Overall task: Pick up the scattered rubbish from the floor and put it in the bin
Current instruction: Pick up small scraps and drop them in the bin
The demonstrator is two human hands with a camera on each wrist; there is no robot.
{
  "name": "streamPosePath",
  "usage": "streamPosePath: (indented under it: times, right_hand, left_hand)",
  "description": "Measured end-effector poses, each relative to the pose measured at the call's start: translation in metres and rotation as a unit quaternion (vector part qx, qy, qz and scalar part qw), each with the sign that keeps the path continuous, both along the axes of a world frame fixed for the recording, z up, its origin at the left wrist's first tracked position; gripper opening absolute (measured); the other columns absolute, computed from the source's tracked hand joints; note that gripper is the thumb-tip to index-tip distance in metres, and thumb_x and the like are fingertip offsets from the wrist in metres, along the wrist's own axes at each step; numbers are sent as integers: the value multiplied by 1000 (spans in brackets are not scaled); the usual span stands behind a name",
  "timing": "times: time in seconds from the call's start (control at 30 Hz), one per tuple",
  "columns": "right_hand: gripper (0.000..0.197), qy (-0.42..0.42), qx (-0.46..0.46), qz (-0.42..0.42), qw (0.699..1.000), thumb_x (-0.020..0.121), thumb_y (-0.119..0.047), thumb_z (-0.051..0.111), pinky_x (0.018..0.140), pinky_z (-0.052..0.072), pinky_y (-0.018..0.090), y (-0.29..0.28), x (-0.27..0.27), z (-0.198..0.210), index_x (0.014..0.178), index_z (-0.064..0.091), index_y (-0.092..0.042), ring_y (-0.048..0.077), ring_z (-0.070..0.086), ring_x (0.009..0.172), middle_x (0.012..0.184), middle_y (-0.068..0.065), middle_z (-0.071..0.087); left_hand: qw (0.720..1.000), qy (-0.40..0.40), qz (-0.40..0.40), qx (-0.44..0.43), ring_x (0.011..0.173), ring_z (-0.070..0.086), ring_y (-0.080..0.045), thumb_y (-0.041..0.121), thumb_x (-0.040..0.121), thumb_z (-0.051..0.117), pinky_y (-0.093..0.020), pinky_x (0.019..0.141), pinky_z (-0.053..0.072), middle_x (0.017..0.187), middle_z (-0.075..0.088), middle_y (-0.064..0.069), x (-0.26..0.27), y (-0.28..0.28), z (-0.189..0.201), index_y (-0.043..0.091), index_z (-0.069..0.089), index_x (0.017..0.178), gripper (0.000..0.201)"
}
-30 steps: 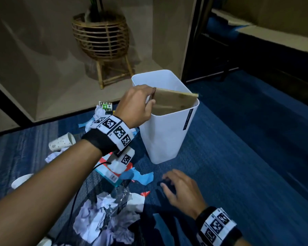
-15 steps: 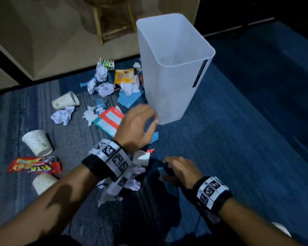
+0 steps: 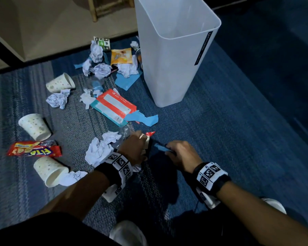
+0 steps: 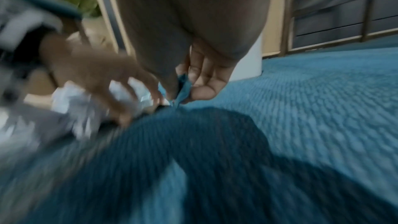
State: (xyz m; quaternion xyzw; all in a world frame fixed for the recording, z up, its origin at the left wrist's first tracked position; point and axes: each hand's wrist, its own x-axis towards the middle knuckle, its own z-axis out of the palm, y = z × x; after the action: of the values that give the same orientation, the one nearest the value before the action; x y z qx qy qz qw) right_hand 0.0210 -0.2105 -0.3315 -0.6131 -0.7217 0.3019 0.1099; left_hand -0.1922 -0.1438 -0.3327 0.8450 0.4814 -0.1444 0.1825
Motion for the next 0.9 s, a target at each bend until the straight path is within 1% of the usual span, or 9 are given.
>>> streamPosePath:
  times: [0.13,0.27,0.37,0.47,0.53,0.6,0.7,0.8,0.9]
  right_hand:
    - [16,49,63,-55,995,94,-23,57,67,47,38,10,0,16,82,64,-17,27,62,75,76,-3,61]
    - [13,90,117,-89,985,93,-22,63,74,52,32,20,4,40,96,74,-15,18,67,79,87,-2,73]
    - [8,107,119,-102,982,93,-23,68,72,55,32,27,5,52,95,74,-19,12,65,75,84,-8,72]
    - [9,105,133,-106,980,93,-25,68,71,56,35,31,4,57,96,74,-19,11,65,75,85,-8,72]
    - [10,100,131,-107,980,93,-27,68,71,56,37,32,4,56,97,74,-20,11,65,76,86,-9,72]
    - [10,95,127,-103,982,93,-28,67,72,56,38,33,3,53,96,74,-21,11,65,77,86,-9,71]
    - [14,81,124,-92,985,95,-24,63,76,56,40,33,3,47,101,74,-19,15,66,81,91,-5,73]
    - [16,65,104,-90,988,96,-19,60,78,56,41,32,3,38,100,75,-15,19,68,82,91,0,75]
    - [14,69,74,-107,989,95,-21,62,70,53,32,32,3,33,97,76,-19,12,65,72,84,-4,74]
  left_hand:
    - [999,-18,30,18,133,33,-33,37,80,68,-43,103,42,142,37,-11,-3,-6,-9,15,40,135,65]
    - [997,-31,35,57,115,49,-35,23,82,55,-43,88,50,119,55,-13,5,-3,-5,12,47,126,46]
    - [996,-32,25,81,98,58,-37,22,83,53,-44,76,54,103,61,-14,8,2,-4,9,54,113,33]
    - [996,-25,16,86,94,59,-36,18,71,62,-43,73,56,105,60,-12,7,5,-9,10,57,121,51]
    - [996,-28,20,87,99,57,-36,17,65,67,-43,77,55,115,57,-13,6,7,-11,9,54,128,65]
    - [996,-25,28,83,108,53,-35,18,68,68,-44,85,51,123,52,-12,7,9,-8,11,51,129,64]
    - [995,-12,28,91,113,52,-32,20,79,65,-40,89,47,124,50,-10,10,10,-1,12,54,120,44]
    - [994,-48,70,63,111,56,-31,26,79,73,-39,88,48,122,54,-7,7,19,7,15,60,111,36]
    - [991,-94,94,20,102,59,-29,23,80,73,-36,84,49,104,63,-7,2,29,21,19,65,88,12]
